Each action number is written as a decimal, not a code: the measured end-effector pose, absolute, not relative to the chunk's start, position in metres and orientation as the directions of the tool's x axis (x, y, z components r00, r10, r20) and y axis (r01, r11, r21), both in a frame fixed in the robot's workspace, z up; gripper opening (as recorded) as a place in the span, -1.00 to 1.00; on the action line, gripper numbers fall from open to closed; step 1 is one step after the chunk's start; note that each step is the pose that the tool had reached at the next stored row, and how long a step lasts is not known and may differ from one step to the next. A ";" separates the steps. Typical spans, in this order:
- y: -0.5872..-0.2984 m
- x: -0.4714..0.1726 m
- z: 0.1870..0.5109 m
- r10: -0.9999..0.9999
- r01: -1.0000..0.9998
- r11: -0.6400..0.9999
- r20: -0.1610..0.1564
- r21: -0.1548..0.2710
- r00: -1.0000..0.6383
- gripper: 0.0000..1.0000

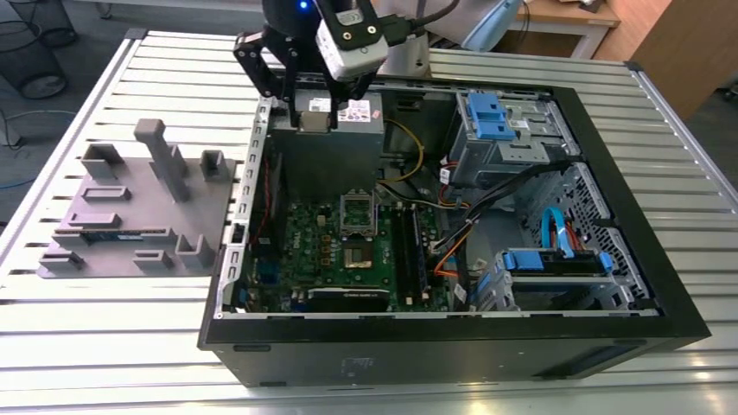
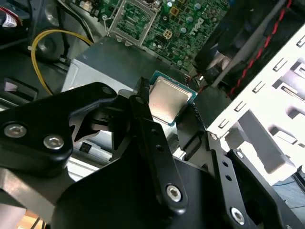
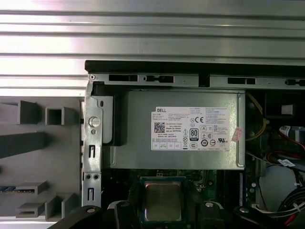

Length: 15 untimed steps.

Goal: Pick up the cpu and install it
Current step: 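Place the cpu into insertion slot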

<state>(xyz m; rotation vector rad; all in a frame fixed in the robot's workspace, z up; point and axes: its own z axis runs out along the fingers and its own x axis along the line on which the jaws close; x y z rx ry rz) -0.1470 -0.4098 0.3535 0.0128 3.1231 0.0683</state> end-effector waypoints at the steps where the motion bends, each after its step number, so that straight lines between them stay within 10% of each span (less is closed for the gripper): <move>1: -0.410 -0.145 0.353 0.009 0.008 0.999 -0.018 0.044 -1.000 -0.06; 15: -0.410 -0.109 0.353 0.008 0.008 0.999 -0.017 0.044 -1.000 -0.06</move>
